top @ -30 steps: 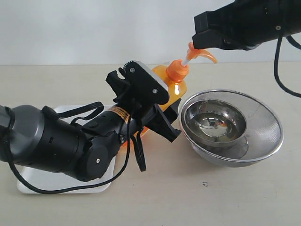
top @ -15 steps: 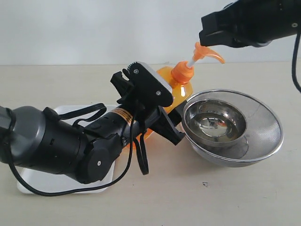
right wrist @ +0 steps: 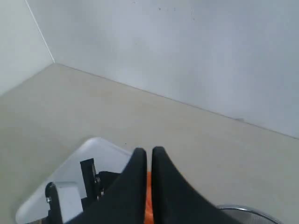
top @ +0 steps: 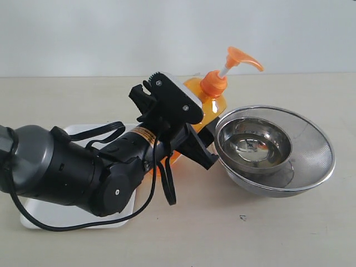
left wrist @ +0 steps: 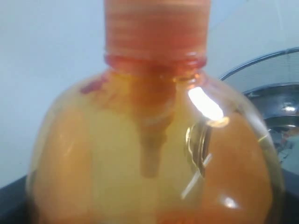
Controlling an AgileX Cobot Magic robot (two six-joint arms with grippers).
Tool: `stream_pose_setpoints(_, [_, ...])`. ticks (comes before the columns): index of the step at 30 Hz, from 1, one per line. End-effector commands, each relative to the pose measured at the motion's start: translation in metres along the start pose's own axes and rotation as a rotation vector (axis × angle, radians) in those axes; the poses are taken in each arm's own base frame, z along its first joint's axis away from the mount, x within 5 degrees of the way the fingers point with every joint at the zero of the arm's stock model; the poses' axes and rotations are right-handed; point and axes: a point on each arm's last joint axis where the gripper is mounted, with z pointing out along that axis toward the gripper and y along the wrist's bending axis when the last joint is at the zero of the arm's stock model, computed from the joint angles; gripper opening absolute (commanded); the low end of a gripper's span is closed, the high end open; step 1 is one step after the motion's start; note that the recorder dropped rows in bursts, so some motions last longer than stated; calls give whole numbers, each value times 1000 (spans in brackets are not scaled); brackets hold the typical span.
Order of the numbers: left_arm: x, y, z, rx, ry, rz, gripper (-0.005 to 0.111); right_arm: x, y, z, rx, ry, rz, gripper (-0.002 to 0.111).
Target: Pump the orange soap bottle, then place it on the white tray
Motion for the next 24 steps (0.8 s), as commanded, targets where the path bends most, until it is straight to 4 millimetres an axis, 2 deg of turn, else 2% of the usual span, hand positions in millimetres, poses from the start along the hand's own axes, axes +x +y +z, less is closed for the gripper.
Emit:
stream_pose_setpoints(1, [-5,-1,0,-14,-30,-14,5,-5,9,-22,-10,-48,-6,0])
stream_pose_setpoints(3, [-5,-1,0,-15,-31,-14,5,-3,11,-27,-22,-42,-3,0])
stream_pose_setpoints(6, [-5,-1,0,-16,-33,-14,5,12,9,-32,20,-70,43,0])
stream_pose_setpoints(10, [-5,-1,0,-16,-33,-16,5,46,-3,-39,137,-157,116,0])
stream_pose_setpoints(15, [-6,-1,0,-16,-35,-20,5,91,-2,-54,173,-160,146,0])
stream_pose_setpoints(20, [-7,0,0,-22,-45,-31,5,122,-4,-81,250,-293,167,0])
stream_pose_setpoints(24, [-7,0,0,-23,-49,-30,5,147,-2,-93,264,-329,163,0])
